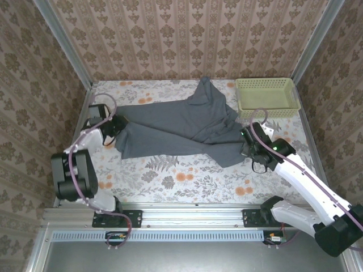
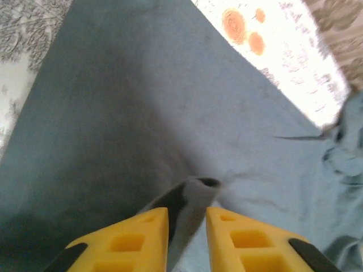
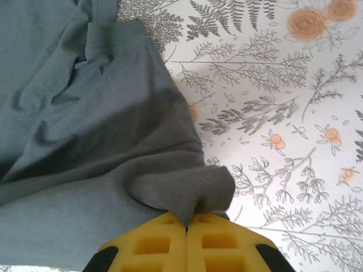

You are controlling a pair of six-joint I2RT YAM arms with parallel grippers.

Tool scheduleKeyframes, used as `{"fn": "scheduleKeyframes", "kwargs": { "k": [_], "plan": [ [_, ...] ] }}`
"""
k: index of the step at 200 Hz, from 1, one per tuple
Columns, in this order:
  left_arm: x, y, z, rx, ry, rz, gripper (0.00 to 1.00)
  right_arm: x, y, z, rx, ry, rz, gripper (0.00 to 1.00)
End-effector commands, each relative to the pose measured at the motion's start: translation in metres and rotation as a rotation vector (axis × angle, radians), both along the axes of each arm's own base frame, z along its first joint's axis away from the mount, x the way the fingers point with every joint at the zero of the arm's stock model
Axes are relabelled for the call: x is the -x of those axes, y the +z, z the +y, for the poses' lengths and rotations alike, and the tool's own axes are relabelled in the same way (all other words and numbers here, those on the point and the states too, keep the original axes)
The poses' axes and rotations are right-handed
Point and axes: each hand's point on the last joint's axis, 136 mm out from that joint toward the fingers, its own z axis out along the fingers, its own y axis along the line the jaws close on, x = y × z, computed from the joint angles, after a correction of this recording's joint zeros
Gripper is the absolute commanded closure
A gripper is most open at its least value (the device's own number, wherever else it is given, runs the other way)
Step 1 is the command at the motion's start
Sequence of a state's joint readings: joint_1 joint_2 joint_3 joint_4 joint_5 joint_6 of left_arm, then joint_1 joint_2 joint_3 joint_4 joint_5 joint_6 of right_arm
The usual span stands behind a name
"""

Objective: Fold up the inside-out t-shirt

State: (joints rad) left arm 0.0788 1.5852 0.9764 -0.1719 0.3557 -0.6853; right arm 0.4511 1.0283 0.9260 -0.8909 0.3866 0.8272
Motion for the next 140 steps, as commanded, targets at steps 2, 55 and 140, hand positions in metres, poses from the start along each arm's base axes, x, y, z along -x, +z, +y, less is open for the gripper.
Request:
{"fn": "scheduleKeyframes", "kwargs": {
  "k": [2,55,140],
  "plan": [
    [0.019,-0.023,0.013,-0.123,-0.014,0.219,0.53,-0.022,0.012,0.015,-0.03,0.076,-0.035,1.0],
    [0.05,-0.001,-0.012,-0.351,-0.143,0.133,0.32,-0.035,0.002,0.021,-0.027,0.123,-0.015,1.0],
    [0.033,-0.049,-0.036,-0.547,-0.266,0.324,0.53,-0.031,-0.005,0.009,-0.042,0.097,-0.014,1.0]
  ]
}}
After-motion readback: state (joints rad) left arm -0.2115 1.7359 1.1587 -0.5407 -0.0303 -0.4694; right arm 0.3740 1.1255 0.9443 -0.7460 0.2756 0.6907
